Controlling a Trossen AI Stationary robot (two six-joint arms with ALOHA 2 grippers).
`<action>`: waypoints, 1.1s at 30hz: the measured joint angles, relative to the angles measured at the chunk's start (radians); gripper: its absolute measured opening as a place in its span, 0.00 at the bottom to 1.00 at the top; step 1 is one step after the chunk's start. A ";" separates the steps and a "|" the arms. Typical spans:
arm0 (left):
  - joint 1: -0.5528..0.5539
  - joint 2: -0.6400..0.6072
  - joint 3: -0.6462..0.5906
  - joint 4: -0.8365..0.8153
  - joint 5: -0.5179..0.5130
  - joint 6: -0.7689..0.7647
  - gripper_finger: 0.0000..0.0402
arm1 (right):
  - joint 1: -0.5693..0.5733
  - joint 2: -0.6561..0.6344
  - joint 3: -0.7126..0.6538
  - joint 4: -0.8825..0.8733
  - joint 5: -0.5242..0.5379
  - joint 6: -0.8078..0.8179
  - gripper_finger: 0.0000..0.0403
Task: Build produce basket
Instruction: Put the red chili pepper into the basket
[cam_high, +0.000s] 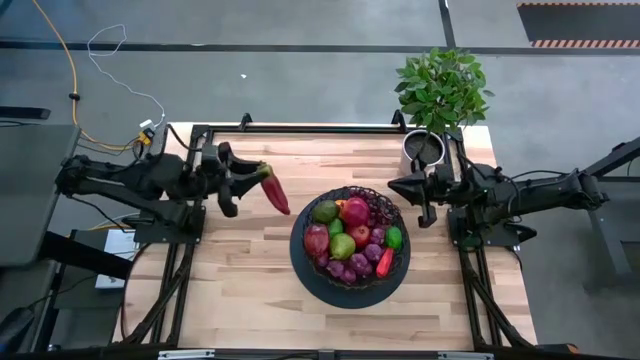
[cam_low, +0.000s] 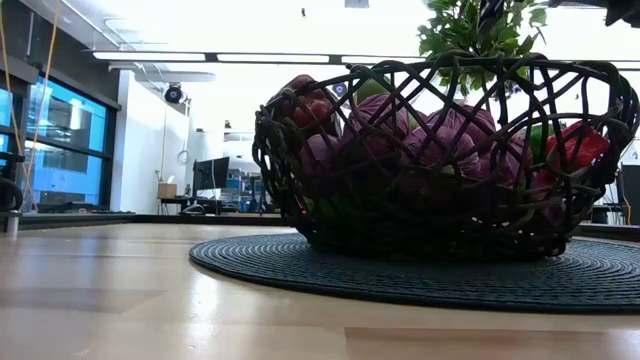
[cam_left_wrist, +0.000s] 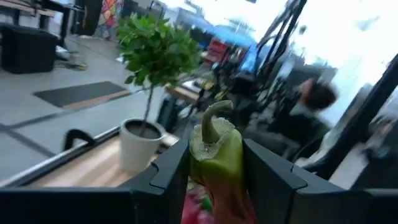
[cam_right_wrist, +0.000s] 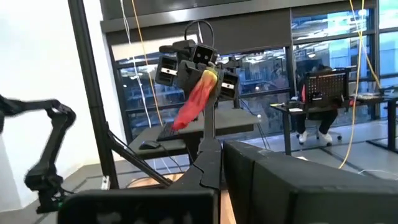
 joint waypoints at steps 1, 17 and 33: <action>0.004 0.011 0.018 -0.028 -0.006 0.021 0.33 | 0.000 0.000 0.001 -0.002 0.002 -0.012 0.00; 0.019 0.056 0.038 -0.049 -0.043 0.075 0.33 | 0.000 0.001 0.001 -0.026 0.007 0.011 0.00; 0.032 0.229 0.080 0.043 0.065 0.127 0.33 | 0.000 0.001 0.002 -0.003 0.007 0.010 0.00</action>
